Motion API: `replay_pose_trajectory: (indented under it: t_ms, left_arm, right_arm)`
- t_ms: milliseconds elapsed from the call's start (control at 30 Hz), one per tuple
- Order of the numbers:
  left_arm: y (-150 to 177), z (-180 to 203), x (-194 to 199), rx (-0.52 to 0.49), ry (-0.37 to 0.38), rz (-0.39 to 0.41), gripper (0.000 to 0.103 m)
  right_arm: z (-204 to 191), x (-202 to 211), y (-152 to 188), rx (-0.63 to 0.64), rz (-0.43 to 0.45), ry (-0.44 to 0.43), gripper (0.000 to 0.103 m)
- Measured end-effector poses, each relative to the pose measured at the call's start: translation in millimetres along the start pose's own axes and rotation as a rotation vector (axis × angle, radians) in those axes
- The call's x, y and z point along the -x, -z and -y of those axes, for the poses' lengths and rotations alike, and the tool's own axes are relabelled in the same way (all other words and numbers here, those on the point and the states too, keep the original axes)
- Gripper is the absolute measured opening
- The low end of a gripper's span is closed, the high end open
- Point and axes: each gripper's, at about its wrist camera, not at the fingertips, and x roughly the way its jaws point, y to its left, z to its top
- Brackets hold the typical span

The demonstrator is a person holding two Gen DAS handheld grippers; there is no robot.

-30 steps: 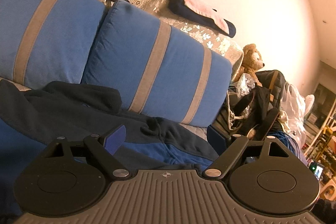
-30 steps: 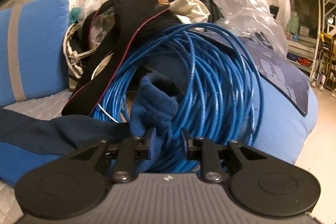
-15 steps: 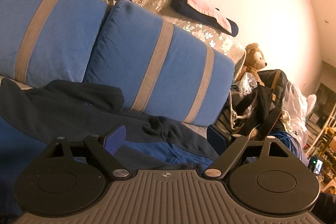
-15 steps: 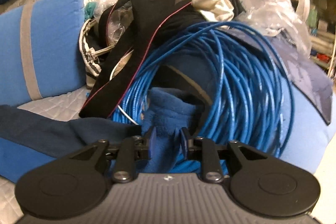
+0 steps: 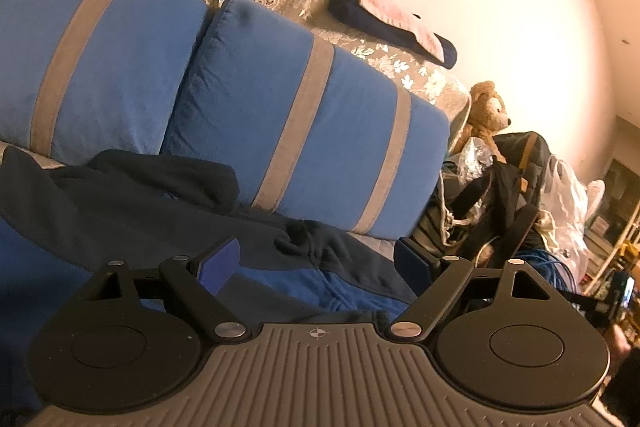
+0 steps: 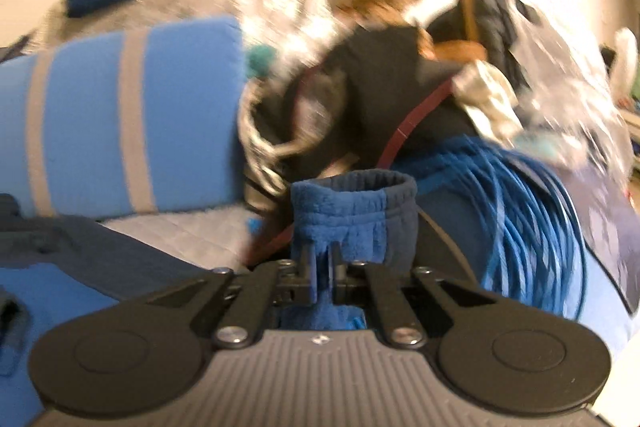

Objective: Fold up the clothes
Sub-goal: 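Grasp the blue fleece sleeve cuff with the right gripper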

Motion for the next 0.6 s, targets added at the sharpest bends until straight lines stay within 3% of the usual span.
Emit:
replay_pose_trajectory:
  t_ms: [300, 600]
  left_arm:
    - [-1, -1, 1, 0.006, 0.007, 0.009, 0.085]
    - [-2, -3, 2, 0.023, 0.002, 0.020, 0.085]
  right_arm:
    - [-69, 15, -47, 0.041, 0.021, -0.159, 0.005]
    - [-133, 1, -63, 0.070, -0.036, -0.261, 0.005]
